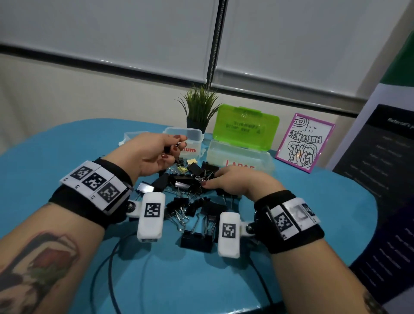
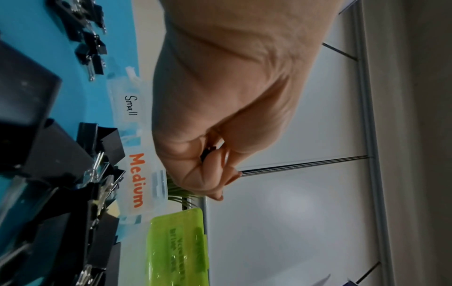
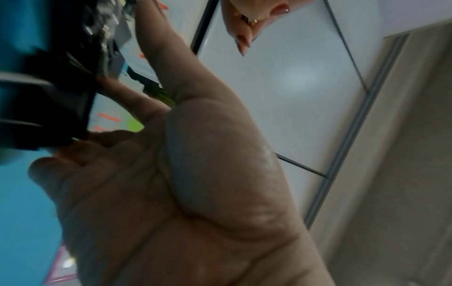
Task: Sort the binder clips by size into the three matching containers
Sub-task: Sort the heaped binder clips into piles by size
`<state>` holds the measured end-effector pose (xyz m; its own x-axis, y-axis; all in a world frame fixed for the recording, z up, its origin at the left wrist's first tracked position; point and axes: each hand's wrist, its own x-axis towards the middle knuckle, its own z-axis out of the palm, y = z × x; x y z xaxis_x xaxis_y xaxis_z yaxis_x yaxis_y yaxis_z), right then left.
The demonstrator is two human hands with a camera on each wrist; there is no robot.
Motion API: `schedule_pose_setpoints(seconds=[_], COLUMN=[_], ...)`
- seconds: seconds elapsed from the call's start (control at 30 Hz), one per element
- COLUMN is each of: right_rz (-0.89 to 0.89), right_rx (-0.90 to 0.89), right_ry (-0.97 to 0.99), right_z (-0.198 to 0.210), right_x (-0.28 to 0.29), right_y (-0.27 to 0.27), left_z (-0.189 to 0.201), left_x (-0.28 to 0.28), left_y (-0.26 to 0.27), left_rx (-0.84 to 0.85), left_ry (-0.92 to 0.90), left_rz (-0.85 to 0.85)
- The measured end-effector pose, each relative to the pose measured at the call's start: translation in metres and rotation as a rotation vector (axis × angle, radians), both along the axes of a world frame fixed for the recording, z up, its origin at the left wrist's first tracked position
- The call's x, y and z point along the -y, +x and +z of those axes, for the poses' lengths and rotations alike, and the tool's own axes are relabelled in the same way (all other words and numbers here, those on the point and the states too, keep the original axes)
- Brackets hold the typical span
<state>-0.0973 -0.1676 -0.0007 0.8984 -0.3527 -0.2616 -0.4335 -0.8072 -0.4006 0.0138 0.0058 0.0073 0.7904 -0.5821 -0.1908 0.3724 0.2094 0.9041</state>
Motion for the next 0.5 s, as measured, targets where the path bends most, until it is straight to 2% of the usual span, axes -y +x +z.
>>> schedule_pose_setpoints(seconds=[0.1,0.2,0.33,0.43,0.5], right_rz=[0.069,0.075,0.085,0.123,0.183], right_rx=[0.016,0.209,0.388,0.384,0.321], right_ry=[-0.032,0.053,0.284,0.228,0.170], right_z=[0.013,0.019,-0.001,-0.024,-0.034], right_x=[-0.003,-0.003,0.002,0.005,0.006], right_y=[0.016,0.033,0.051,0.055,0.055], left_z=[0.001,0.001,0.002,-0.002,-0.007], left_x=[-0.002,-0.010,-0.032,-0.048,-0.057], left_y=[0.001,0.012,0.037,0.058,0.070], left_rx=[0.061,0.188,0.444,0.568,0.583], left_ry=[0.061,0.207,0.543,0.803,0.978], left_rz=[-0.017,0.048,0.336,0.497,0.521])
